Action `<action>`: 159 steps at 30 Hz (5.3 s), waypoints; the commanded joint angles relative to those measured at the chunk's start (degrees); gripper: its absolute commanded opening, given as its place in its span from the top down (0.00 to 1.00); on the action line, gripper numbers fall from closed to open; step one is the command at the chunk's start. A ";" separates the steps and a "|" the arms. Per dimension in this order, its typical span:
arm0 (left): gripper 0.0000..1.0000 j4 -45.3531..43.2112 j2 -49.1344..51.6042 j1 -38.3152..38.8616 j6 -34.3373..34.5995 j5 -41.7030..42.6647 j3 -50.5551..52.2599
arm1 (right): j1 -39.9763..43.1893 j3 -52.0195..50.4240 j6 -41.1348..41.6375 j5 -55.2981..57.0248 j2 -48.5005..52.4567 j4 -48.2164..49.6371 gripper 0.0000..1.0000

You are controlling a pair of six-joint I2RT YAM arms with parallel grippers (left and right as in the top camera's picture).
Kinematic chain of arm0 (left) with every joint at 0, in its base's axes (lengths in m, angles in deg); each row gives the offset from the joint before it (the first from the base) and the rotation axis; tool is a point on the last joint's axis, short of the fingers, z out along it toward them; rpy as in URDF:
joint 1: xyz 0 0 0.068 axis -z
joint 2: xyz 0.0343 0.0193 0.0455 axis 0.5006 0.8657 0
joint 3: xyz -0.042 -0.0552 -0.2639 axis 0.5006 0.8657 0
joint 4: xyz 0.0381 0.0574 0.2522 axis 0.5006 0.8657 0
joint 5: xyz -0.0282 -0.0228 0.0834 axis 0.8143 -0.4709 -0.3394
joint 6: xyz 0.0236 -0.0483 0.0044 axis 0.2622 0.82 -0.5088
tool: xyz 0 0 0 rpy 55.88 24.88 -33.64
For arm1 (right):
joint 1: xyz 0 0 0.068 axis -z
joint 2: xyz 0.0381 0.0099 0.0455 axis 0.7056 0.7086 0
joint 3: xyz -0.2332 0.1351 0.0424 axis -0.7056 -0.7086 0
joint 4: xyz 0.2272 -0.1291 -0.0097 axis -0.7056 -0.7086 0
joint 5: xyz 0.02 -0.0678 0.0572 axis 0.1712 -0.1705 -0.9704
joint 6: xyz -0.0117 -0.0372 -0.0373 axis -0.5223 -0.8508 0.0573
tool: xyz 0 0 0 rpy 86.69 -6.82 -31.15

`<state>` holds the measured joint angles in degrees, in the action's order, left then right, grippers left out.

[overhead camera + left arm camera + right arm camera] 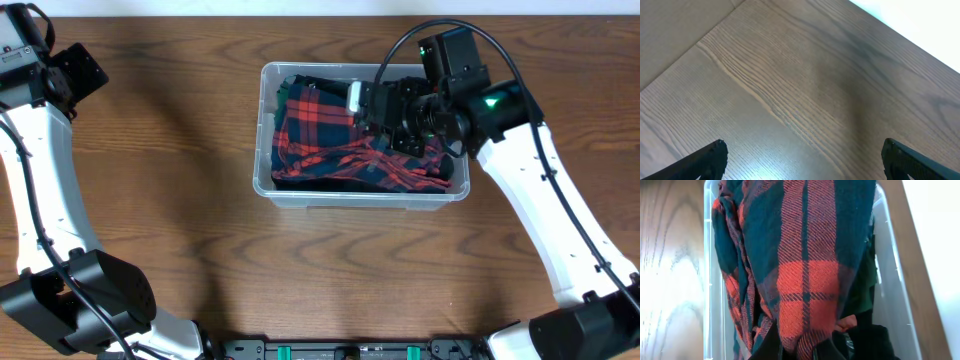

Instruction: Pack container

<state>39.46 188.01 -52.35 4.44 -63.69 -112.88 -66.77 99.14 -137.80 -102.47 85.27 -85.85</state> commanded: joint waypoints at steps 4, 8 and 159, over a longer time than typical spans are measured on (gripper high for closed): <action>0.02 0.00 -0.20 -0.17 -0.17 -0.70 -0.15 | -1.05 0.50 0.96 -1.01 3.30 0.35 0.99; 0.02 0.00 -0.20 -0.17 -0.17 -0.70 -0.15 | -1.07 0.50 0.96 -0.85 5.64 0.44 0.99; 0.02 0.00 -0.20 -0.17 -0.17 -0.70 -0.15 | 20.79 0.52 48.68 -0.33 -40.59 -22.97 0.01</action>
<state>39.46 188.01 -52.35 4.44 -63.69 -112.88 -46.27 99.80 -90.43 -101.90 44.73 -109.34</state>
